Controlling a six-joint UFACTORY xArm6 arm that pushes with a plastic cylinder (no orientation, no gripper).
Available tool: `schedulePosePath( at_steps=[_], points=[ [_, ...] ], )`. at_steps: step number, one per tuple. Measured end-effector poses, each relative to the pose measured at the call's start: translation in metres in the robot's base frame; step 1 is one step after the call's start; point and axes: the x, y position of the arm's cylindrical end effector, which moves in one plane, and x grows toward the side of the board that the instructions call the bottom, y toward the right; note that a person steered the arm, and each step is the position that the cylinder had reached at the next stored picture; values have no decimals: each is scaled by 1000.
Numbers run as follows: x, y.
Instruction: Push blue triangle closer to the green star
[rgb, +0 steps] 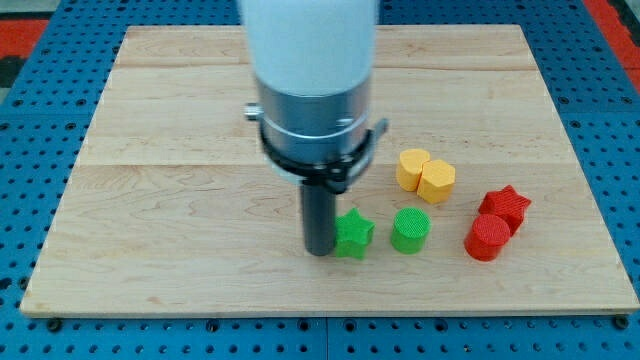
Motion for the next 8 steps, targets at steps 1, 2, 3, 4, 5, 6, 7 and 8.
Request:
schedulePosePath(
  at_steps=[1, 2, 3, 4, 5, 6, 7, 8],
  points=[
    [0, 19],
    [1, -16],
    [-37, -95],
    [-96, -165],
    [-158, -212],
    [-221, -227],
    [-282, -228],
    [-333, -218]
  ],
)
